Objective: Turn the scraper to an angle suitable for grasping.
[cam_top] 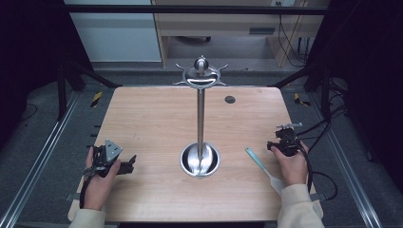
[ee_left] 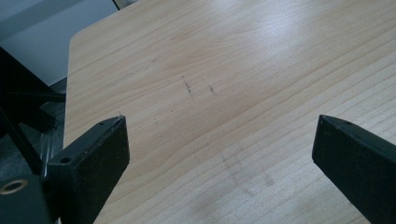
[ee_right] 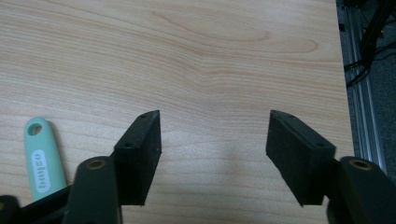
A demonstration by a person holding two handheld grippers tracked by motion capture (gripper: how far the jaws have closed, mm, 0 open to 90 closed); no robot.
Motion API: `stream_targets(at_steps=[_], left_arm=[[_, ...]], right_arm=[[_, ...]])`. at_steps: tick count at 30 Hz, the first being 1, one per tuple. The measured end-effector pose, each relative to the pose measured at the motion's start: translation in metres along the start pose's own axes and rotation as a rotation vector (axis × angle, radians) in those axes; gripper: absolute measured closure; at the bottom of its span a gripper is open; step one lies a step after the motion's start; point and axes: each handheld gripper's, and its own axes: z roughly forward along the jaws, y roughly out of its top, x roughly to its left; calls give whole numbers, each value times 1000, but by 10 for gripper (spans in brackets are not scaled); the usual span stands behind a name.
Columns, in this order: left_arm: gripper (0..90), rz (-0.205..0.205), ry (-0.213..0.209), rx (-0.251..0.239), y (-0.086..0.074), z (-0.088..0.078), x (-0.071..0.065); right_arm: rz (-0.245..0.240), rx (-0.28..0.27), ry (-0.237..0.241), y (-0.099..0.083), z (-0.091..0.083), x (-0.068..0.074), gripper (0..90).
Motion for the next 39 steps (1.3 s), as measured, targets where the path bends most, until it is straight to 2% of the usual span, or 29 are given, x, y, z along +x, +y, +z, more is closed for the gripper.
stream_targets(at_steps=[3, 6, 10, 15, 22, 25, 30, 39], left_arm=[[37, 2, -3, 4, 0, 1, 0], [37, 9, -4, 7, 0, 1, -1], [37, 14, -1, 7, 0, 1, -1], [37, 14, 1, 6, 0, 1, -1], [37, 20, -1, 11, 1, 1, -2], [36, 23, -3, 13, 1, 1, -2], [36, 26, -6, 16, 1, 1, -2], [35, 30, -6, 18, 0, 2, -3]], right_arm=[[-24, 4, 29, 0, 1, 5, 511], [-84, 17, 67, 0, 4, 13, 610], [-152, 6, 106, 1, 4, 23, 756], [-199, 7, 146, 0, 3, 32, 879], [-223, 23, 230, -1, 4, 42, 900], [-254, 35, 245, -1, 6, 46, 900], [-269, 46, 246, -2, 8, 53, 900], [-273, 61, 248, -2, 10, 52, 900]])
